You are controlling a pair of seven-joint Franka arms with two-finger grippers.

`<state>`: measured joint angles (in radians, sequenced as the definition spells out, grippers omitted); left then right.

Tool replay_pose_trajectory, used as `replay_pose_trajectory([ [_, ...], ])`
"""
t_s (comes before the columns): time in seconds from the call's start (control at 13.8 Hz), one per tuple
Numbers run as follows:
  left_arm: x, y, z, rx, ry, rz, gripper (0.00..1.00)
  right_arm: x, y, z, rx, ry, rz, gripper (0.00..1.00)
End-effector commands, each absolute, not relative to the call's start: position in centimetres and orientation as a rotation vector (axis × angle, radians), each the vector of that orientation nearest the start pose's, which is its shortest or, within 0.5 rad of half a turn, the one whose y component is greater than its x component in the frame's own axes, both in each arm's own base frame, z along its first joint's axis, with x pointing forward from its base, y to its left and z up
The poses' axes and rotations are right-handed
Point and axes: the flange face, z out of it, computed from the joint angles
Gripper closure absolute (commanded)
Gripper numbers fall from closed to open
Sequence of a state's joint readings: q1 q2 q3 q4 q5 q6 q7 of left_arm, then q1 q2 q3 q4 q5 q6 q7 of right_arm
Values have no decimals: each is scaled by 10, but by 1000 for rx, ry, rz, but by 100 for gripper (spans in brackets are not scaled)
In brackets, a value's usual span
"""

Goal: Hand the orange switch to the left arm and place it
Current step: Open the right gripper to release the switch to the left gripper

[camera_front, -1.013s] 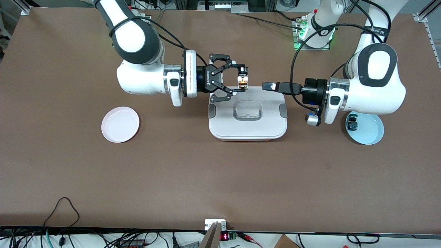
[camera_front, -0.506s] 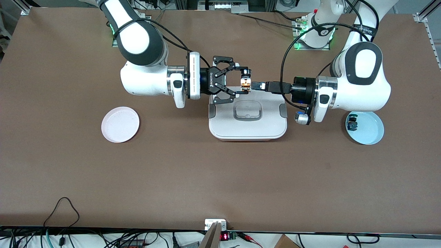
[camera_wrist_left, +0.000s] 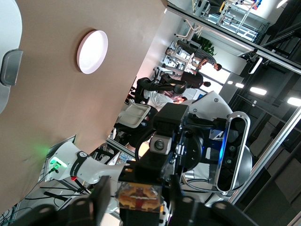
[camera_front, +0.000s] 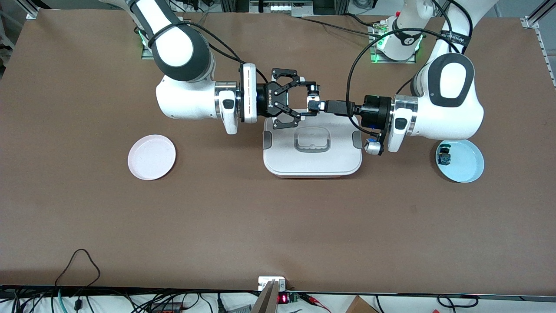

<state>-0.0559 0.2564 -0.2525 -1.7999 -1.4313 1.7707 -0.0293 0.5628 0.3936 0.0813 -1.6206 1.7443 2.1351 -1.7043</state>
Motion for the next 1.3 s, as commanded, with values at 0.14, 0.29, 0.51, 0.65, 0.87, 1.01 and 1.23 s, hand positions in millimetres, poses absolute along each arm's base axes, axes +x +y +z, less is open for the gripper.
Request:
replay_pose_trajectory([
  [0.14, 571, -261, 459, 1703, 250, -485, 73, 543, 455, 460, -1359, -1021, -907, 100],
  [0.29, 571, -256, 460, 1696, 246, -492, 74, 543, 455, 459, -1361, -1020, -906, 100],
  [0.51, 570, -256, 462, 1691, 233, -503, 74, 543, 455, 460, -1359, -1021, -907, 100],
  [0.65, 571, -257, 464, 1690, 229, -501, 74, 542, 456, 460, -1358, -1021, -906, 100],
  [0.87, 570, -256, 471, 1689, 216, -499, 74, 542, 456, 458, -1360, -1022, -904, 100],
  [1.01, 570, -254, 473, 1685, 210, -499, 74, 543, 455, 458, -1362, -1020, -904, 100],
  [1.23, 571, -252, 474, 1684, 209, -496, 74, 543, 455, 458, -1360, -1021, -905, 100],
])
